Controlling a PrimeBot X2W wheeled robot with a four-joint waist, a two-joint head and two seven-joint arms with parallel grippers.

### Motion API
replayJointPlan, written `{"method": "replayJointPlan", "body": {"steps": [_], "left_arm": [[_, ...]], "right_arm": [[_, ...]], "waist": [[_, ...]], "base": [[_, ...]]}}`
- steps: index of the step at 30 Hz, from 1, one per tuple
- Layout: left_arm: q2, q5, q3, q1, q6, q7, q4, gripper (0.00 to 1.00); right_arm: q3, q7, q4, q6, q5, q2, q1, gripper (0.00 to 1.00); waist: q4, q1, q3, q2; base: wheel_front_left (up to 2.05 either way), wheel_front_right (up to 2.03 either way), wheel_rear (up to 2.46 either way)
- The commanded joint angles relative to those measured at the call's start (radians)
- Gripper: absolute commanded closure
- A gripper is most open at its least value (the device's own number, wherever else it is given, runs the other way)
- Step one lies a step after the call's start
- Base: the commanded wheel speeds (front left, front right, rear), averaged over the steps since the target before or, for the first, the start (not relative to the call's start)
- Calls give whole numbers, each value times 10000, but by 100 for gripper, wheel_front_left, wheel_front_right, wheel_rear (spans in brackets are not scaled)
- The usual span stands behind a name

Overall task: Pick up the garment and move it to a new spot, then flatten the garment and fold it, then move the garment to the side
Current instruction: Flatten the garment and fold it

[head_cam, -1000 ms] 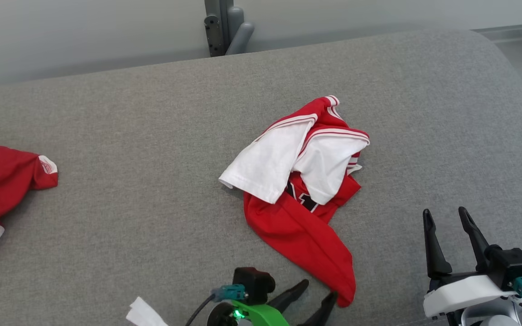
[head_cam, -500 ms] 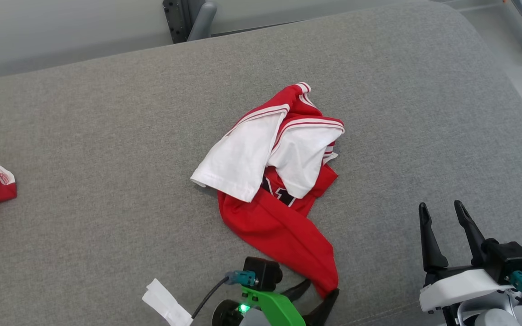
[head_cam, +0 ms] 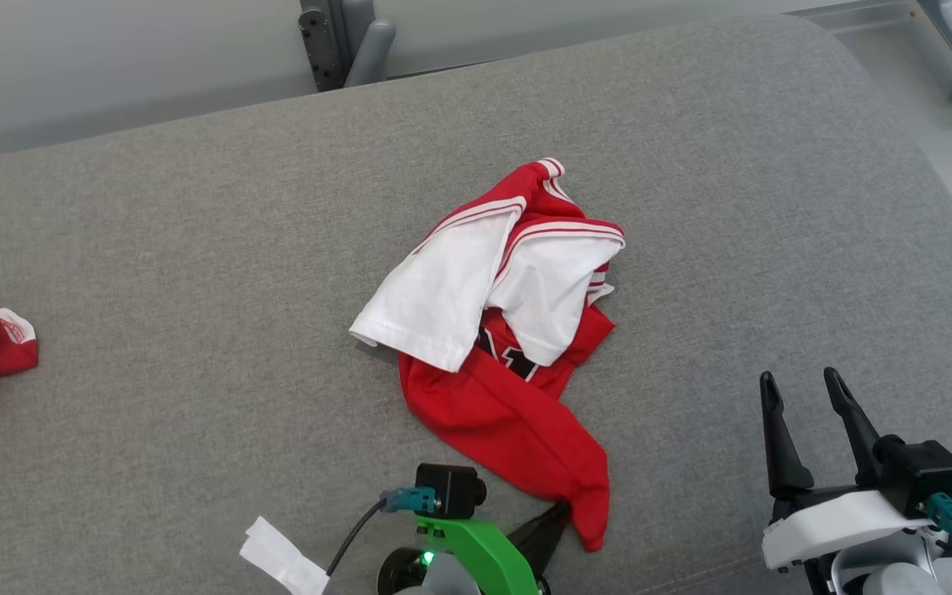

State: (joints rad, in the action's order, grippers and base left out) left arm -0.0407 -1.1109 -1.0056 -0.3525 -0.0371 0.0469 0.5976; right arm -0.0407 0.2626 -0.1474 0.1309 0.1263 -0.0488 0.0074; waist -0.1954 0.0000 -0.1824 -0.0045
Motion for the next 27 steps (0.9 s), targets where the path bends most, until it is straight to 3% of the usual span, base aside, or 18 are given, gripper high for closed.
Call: {"method": "replayJointPlan", "body": {"steps": [1, 5, 10, 21, 24, 27], "left_arm": [[-209, -2, 199, -267, -58, 138, 287, 100], [-767, -208, 582, -191, -38, 358, 136, 100], [-1850, -411, 1085, 345, 483, 461, -1261, 100], [-5169, -306, 2255, 1703, 2954, 177, -5674, 100], [-5707, -356, 2494, 2025, 3600, 99, -6227, 100], [-5831, -385, 2488, 2224, 3869, 13, -6367, 100]], "right_arm": [[-48, 34, 7, -3, 16, -29, 19, 0], [-126, 34, 31, -3, 14, -29, 157, 0], [-139, 34, 101, -3, 138, -28, 277, 0], [-5, 34, 318, -3, 162, -31, 184, 0], [28, 34, 293, -3, 131, -31, 187, 0], [78, 34, 262, -3, 132, -30, 193, 0]], "waist": [[90, 0, 61, 45], [286, 0, 169, 45], [598, 0, 301, 45], [1258, 0, 432, 45], [1347, 0, 445, 45], [1378, 0, 448, 45]], "base": [[0, 0, 0], [0, 0, 0], [0, 0, 0], [0, 0, 0], [0, 0, 0], [0, 0, 0]]}}
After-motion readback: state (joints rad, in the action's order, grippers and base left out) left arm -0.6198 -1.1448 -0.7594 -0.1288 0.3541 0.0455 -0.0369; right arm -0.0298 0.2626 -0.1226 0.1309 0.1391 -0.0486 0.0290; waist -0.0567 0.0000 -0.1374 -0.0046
